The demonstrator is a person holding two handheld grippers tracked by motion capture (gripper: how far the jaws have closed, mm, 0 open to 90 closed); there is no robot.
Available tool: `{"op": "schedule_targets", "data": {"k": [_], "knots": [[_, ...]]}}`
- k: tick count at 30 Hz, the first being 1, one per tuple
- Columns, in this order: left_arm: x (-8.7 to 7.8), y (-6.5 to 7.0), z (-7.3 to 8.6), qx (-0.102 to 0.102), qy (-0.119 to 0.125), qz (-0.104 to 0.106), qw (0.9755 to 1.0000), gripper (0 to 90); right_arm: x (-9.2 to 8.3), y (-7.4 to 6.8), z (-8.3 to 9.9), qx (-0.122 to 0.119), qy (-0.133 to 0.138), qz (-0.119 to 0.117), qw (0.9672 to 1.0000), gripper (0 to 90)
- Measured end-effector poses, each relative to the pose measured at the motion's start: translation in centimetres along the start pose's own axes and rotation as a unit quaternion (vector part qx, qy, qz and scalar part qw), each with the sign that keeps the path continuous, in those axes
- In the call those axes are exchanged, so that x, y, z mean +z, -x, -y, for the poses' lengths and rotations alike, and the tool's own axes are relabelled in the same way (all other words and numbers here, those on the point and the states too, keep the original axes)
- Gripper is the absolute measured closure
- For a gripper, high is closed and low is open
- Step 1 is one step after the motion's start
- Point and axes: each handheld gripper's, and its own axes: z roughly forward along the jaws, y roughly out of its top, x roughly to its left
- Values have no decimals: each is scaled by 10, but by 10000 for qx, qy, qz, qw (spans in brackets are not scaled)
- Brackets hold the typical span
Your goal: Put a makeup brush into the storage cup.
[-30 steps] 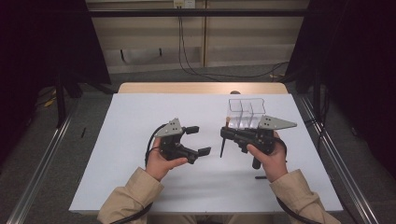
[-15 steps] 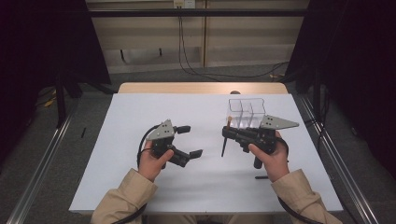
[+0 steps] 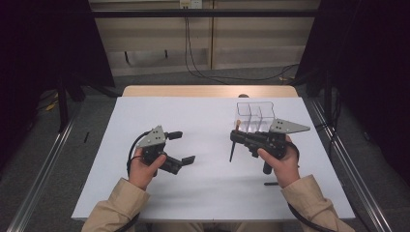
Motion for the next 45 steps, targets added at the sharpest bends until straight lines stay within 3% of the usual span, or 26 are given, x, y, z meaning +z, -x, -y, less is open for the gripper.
{"op": "schedule_targets", "data": {"k": [23,45], "knots": [[-45,-9,15,-91,-59,-313,9995,9,-4,3,-1,8,22,57,10000,840],[-72,-13,27,-214,-105,-467,9986,12,-9,6,0,15,24,125,9999,841]]}}
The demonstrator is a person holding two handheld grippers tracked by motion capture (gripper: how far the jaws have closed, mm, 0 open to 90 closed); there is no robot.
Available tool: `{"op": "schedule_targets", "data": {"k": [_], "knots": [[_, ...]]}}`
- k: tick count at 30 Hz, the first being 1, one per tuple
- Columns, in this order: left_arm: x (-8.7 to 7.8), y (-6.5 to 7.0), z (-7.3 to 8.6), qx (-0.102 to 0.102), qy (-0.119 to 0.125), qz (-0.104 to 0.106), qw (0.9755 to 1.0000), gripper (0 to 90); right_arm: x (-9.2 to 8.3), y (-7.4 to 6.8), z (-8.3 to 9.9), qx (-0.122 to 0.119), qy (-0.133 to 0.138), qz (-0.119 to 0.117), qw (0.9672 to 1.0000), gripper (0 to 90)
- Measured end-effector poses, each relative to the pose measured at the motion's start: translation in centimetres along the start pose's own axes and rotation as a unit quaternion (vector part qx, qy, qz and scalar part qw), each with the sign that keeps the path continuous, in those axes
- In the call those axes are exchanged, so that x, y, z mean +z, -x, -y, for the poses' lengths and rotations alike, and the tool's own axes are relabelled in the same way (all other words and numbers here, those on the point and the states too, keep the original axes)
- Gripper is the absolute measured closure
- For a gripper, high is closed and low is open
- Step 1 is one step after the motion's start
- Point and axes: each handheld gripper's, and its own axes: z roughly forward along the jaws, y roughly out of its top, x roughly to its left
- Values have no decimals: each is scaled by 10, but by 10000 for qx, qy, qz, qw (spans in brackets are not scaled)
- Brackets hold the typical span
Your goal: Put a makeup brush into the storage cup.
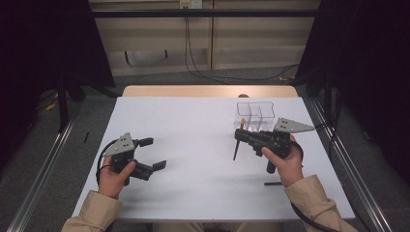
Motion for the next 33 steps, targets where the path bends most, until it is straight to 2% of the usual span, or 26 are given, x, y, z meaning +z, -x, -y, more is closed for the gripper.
{"op": "schedule_targets", "data": {"k": [13,33], "knots": [[-17,-7,4,-68,8,-192,9998,15,0,1,-1,-16,-23,22,10000,840],[-25,-8,7,-99,41,-237,9997,16,-3,7,-7,-62,-39,128,9999,840]]}}
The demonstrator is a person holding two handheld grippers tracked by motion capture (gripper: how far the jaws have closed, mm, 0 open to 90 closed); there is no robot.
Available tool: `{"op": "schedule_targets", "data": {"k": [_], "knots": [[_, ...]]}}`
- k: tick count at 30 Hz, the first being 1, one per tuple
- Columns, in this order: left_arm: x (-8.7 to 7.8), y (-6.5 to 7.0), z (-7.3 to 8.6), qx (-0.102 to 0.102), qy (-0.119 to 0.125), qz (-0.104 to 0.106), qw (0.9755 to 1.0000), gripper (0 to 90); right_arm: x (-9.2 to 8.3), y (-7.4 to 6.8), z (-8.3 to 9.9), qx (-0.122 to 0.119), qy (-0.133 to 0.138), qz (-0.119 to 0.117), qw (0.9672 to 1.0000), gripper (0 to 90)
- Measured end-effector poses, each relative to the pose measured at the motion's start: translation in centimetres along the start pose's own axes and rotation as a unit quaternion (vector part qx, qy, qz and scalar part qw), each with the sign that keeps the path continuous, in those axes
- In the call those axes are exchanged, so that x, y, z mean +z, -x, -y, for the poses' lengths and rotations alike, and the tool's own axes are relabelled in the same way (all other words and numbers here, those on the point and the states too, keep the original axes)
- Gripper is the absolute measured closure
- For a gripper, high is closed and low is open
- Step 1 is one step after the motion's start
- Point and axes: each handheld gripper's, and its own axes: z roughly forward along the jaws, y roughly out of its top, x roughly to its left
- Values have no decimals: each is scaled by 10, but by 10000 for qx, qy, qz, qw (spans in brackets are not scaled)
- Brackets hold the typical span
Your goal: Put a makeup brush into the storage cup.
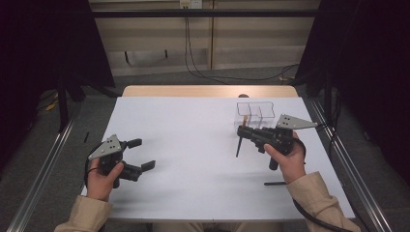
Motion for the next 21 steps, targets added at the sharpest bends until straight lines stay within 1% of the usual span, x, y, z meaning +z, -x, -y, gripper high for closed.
{"op": "schedule_targets", "data": {"k": [4,9,21], "knots": [[-1,0,1,-38,36,-10,10000,16,0,2,-1,-24,-2,20,10000,841],[-1,1,1,-47,54,4,10000,16,-1,4,-2,4,-3,35,10000,841],[1,3,3,-67,90,54,9999,13,-5,15,-9,-40,-65,216,9997,840]]}}
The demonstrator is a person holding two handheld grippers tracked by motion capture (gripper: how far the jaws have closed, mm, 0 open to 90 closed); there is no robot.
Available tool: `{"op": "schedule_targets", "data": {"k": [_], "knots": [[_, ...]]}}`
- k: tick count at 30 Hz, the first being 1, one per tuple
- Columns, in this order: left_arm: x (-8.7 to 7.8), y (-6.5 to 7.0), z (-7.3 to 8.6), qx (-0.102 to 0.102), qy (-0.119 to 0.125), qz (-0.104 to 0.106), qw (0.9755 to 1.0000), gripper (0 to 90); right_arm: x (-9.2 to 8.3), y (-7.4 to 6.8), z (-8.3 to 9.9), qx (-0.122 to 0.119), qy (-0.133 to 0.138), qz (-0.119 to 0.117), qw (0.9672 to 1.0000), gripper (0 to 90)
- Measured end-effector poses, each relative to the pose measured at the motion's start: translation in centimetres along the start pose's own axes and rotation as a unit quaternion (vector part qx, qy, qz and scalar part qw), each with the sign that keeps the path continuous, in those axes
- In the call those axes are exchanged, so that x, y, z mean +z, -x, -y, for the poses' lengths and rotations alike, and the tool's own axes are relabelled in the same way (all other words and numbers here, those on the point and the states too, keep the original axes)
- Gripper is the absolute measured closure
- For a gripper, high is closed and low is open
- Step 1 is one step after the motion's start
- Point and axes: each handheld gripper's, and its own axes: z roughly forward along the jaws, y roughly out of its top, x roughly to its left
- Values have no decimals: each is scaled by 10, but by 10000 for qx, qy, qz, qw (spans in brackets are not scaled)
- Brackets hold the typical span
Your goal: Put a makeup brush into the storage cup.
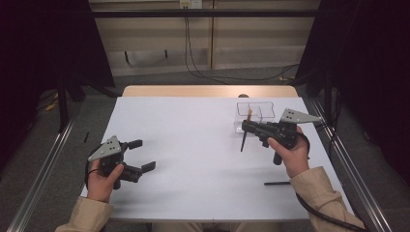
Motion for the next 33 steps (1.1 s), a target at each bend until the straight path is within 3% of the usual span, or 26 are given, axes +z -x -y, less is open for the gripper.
{"op": "schedule_targets", "data": {"k": [33], "knots": [[1,0,-1,64,75,114,9999,10,-12,37,-26,-107,-18,672,9977,840]]}}
